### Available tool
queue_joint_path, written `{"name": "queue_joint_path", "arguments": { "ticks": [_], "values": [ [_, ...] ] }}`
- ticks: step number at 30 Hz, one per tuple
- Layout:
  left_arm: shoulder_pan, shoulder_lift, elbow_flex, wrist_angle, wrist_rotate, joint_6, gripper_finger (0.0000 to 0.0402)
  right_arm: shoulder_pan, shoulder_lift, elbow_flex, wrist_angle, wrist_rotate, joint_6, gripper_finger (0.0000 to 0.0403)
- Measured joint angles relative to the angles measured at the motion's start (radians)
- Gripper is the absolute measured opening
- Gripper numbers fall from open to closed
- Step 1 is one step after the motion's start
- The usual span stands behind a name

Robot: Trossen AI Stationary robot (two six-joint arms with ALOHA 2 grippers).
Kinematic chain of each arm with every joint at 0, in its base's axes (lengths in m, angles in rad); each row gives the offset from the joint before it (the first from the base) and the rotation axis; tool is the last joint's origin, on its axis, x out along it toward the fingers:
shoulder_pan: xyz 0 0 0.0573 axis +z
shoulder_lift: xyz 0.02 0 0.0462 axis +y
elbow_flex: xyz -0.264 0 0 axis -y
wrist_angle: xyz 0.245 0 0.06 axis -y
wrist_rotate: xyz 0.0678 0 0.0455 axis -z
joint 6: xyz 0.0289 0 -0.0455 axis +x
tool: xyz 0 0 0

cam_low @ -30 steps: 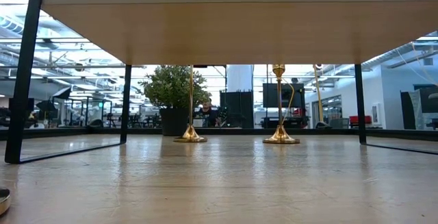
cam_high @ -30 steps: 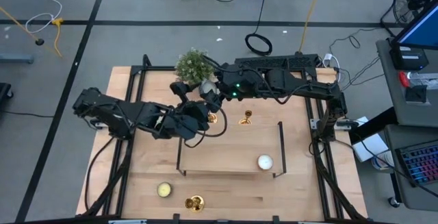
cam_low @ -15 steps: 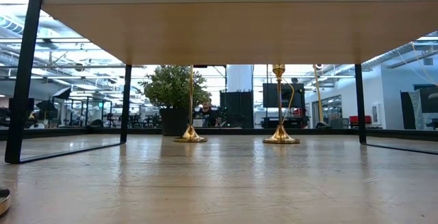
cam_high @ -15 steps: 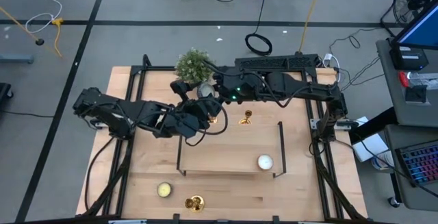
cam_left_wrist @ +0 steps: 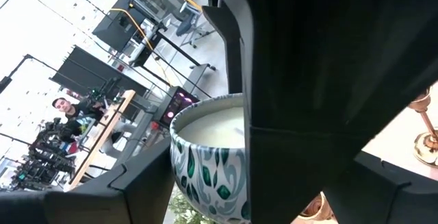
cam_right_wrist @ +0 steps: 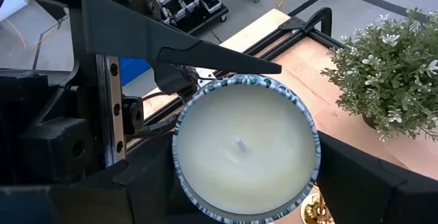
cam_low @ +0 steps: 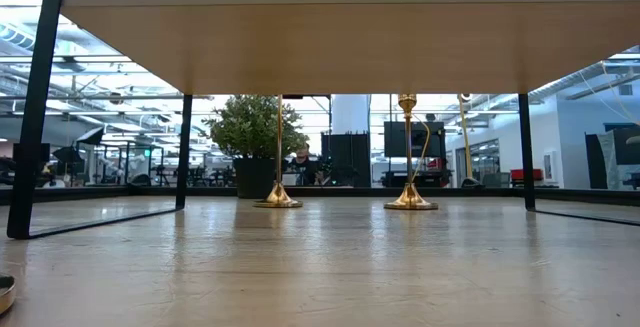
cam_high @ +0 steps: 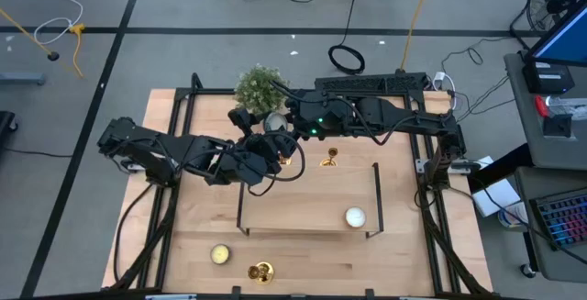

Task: Pick & Place candle stick holders
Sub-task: Put the blue scented candle on the shelf aligned with the orange scented candle

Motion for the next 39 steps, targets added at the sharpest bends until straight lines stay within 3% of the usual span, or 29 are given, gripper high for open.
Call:
{"name": "queue_joint_path", "arguments": {
  "ticks": [39],
  "values": [
    [-0.038,-0.001,0.001,-0.036,-0.012,-0.2,0.0308,-0.004,-0.01,0.0,0.024,-0.005,-0.043,0.0295]
  ]
}}
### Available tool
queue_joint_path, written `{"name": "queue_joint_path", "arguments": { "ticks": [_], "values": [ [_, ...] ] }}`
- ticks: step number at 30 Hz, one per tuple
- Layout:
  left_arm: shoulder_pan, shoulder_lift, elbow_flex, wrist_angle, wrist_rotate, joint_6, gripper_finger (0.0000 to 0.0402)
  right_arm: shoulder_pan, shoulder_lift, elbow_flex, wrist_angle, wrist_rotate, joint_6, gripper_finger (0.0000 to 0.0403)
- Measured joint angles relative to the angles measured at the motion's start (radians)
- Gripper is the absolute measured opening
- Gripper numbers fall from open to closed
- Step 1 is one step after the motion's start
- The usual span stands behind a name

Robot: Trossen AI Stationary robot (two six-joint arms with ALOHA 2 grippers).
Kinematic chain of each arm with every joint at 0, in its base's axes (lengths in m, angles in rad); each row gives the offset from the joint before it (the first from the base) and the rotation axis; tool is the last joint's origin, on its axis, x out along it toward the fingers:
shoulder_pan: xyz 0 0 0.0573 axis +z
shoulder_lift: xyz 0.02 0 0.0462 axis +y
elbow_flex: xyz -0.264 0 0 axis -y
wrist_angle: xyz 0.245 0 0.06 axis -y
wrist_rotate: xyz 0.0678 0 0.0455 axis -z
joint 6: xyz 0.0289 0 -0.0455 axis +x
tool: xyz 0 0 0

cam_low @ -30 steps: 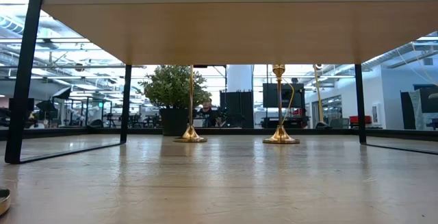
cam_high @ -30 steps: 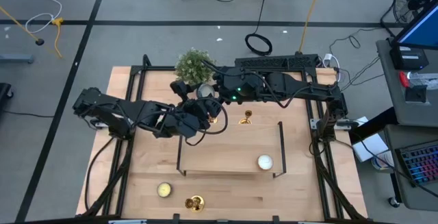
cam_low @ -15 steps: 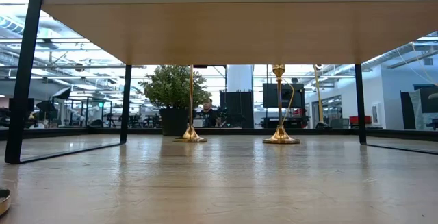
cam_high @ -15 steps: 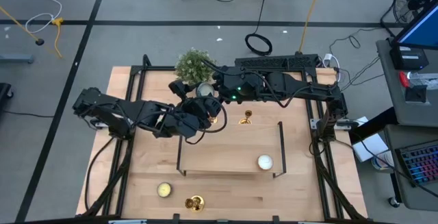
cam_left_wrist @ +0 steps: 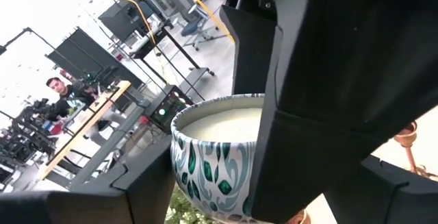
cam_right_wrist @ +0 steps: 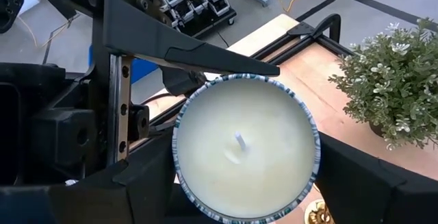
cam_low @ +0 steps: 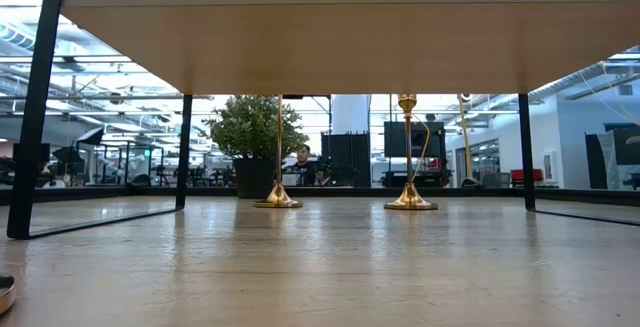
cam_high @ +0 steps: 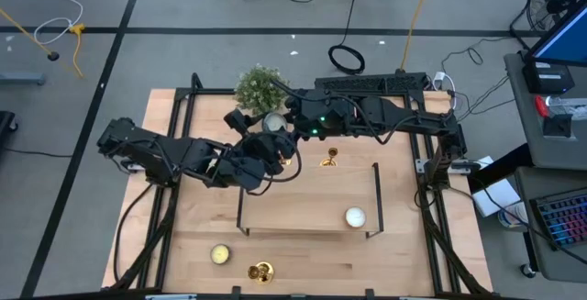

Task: Pick & Place candle stick holders
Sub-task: Put the blue scented candle on the shelf aligned with the orange scented candle

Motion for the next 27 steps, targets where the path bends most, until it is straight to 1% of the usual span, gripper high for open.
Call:
{"name": "queue_joint_path", "arguments": {
  "ticks": [4,7,13,19,23,25,27],
  "values": [
    [-0.001,0.0,0.0,-0.032,0.007,-0.043,0.03,0.0,0.0,0.0,0.001,-0.001,-0.001,0.0296],
    [-0.001,0.0,0.0,-0.036,0.016,-0.06,0.03,0.0,0.0,0.0,0.003,-0.003,-0.002,0.0306],
    [-0.006,0.003,-0.002,-0.045,0.074,-0.068,0.0304,-0.002,-0.008,0.002,0.007,0.01,0.007,0.0356],
    [-0.003,0.0,-0.001,-0.066,0.072,-0.095,0.0299,-0.001,-0.004,0.002,0.004,0.005,-0.008,0.0392],
    [-0.005,0.001,-0.001,-0.067,0.08,-0.127,0.0301,-0.009,-0.01,0.002,-0.008,0.006,-0.034,0.0397],
    [-0.007,0.001,-0.001,-0.074,0.09,-0.156,0.0302,-0.018,-0.025,0.0,-0.052,0.005,-0.043,0.0395],
    [-0.016,0.001,-0.001,-0.092,0.097,-0.198,0.0301,-0.032,-0.033,0.001,-0.049,0.006,-0.055,0.0394]
  ]
}}
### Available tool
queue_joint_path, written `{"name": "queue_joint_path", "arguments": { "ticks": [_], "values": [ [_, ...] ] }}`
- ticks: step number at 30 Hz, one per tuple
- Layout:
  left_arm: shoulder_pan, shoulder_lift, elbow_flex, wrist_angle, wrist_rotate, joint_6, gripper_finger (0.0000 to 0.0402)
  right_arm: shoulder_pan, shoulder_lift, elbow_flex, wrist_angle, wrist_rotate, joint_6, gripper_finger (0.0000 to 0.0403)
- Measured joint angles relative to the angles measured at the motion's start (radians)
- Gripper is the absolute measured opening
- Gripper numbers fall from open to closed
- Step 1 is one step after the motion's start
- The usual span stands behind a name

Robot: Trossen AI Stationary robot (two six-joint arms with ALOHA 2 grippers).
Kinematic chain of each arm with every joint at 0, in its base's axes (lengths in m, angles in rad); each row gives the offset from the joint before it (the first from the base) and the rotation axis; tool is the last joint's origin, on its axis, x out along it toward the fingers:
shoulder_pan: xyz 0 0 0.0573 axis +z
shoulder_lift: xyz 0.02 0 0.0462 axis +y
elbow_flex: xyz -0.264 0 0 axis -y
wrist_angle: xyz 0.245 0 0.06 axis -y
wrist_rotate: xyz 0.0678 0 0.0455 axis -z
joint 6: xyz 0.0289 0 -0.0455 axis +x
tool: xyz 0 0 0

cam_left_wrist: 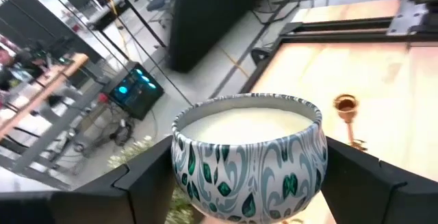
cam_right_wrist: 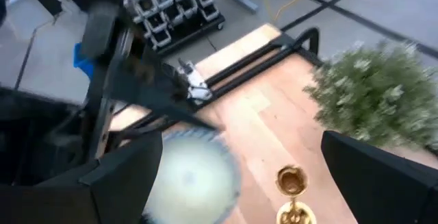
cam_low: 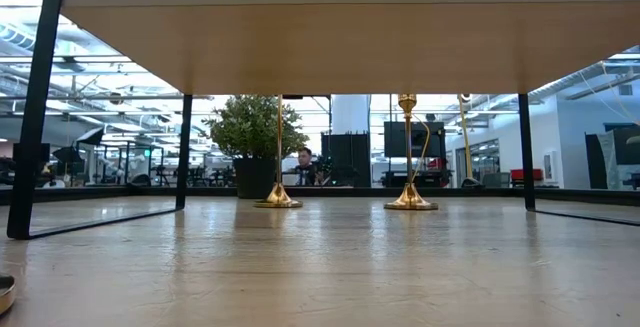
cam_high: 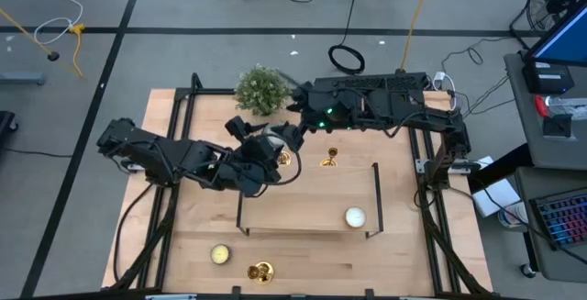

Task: Pick & Place candle stick holders
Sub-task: Put the blue scented candle on the shelf aligned with the orange scented candle

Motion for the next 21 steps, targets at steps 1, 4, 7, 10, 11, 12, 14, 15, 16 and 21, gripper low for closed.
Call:
{"name": "queue_joint_path", "arguments": {
  "ticks": [1,4,7,10,11,12,14,15,16,21],
  "values": [
    [-0.004,0.0,0.0,-0.009,0.006,-0.026,0.0299,-0.007,-0.009,0.0,-0.009,0.0,-0.006,0.0394],
    [-0.019,0.0,0.0,-0.02,0.023,-0.116,0.0299,-0.022,-0.039,-0.001,-0.057,0.0,-0.034,0.0394],
    [-0.038,0.0,0.0,-0.02,0.024,-0.19,0.0299,-0.03,-0.077,0.0,-0.089,-0.001,-0.075,0.0394],
    [-0.058,0.0,0.0,-0.017,0.024,-0.264,0.0299,-0.029,-0.107,0.0,-0.111,0.0,-0.12,0.0393],
    [-0.065,0.0,0.0,-0.013,0.024,-0.287,0.03,-0.029,-0.123,0.0,-0.131,-0.001,-0.131,0.0393],
    [-0.072,0.0,0.0,-0.009,0.024,-0.314,0.03,-0.029,-0.138,-0.001,-0.154,-0.001,-0.136,0.0393],
    [-0.087,0.0,0.0,-0.005,0.019,-0.364,0.0299,-0.029,-0.16,-0.001,-0.16,-0.001,-0.131,0.0393],
    [-0.095,0.0,0.0,-0.002,0.015,-0.388,0.0299,-0.029,-0.177,0.0,-0.177,-0.001,-0.125,0.0393],
    [-0.104,0.0,0.0,0.003,0.011,-0.412,0.0299,-0.029,-0.192,0.0,-0.2,0.0,-0.12,0.0393],
    [-0.155,0.004,0.0,0.047,-0.017,-0.485,0.0299,-0.017,-0.259,0.0,-0.252,0.0,-0.114,0.0393]
  ]
}}
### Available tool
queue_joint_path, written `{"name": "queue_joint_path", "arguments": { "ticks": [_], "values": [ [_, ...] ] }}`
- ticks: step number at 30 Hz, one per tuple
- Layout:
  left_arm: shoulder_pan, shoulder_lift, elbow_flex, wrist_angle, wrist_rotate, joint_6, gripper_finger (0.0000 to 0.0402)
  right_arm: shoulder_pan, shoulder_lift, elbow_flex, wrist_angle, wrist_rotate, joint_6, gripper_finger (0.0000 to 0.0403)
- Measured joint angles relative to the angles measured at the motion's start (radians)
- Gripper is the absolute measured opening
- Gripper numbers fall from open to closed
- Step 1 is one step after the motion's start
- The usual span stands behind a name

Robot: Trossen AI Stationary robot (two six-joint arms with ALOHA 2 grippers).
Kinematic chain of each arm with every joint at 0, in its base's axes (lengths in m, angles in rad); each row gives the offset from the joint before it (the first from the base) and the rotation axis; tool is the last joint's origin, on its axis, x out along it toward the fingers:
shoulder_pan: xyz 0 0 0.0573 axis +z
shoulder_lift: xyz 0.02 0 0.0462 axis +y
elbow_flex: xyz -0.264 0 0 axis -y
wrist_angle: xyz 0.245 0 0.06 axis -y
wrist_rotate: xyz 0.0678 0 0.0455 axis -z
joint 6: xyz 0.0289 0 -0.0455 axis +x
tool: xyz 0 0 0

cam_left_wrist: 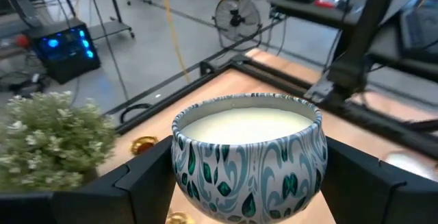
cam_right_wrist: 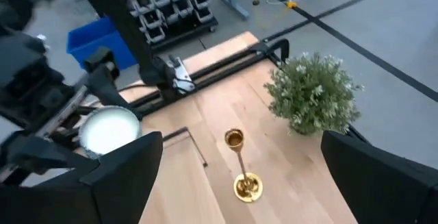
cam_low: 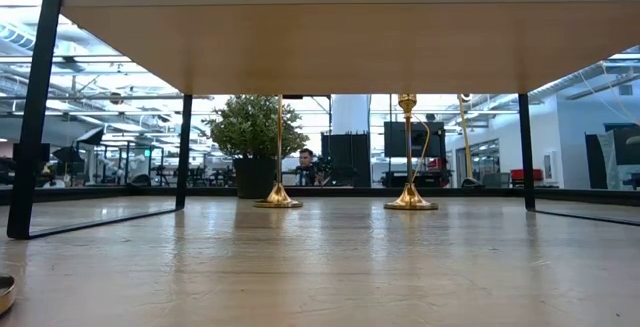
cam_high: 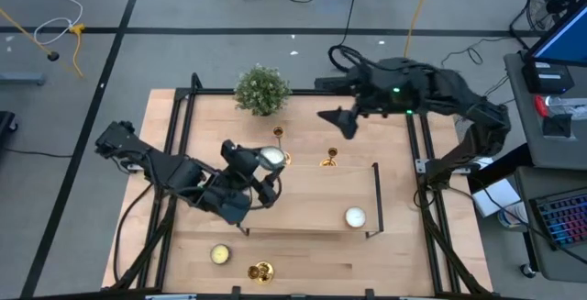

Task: Pick & Place candle stick holders
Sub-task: Put the blue scented candle on the shelf aligned with the orange scented candle

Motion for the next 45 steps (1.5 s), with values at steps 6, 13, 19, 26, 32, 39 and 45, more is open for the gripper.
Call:
{"name": "queue_joint_path", "arguments": {
  "ticks": [6,13,19,26,32,39,45],
  "values": [
    [-0.052,0.035,0.0,0.112,-0.005,0.018,0.0299,0.055,-0.056,0.0,-0.041,0.006,0.062,0.0393],
    [-0.098,0.112,0.0,0.183,0.01,0.054,0.0299,0.174,-0.053,-0.001,-0.054,0.09,0.147,0.0393],
    [-0.127,0.212,0.0,0.309,-0.014,0.143,0.0299,0.274,-0.052,-0.039,-0.085,0.183,0.233,0.0393],
    [-0.117,0.329,0.0,0.554,-0.062,0.262,0.0299,0.357,-0.055,-0.143,-0.043,0.242,0.316,0.0393],
    [-0.075,0.347,0.0,0.602,-0.064,0.239,0.0299,0.397,-0.054,-0.23,0.031,0.236,0.326,0.0393],
    [-0.032,0.347,0.0,0.603,0.052,0.227,0.0299,0.419,-0.054,-0.264,0.051,0.236,0.314,0.0393],
    [-0.049,0.348,0.0,0.666,0.116,0.339,0.0299,0.431,-0.054,-0.264,0.077,0.238,0.267,0.0393]
  ]
}}
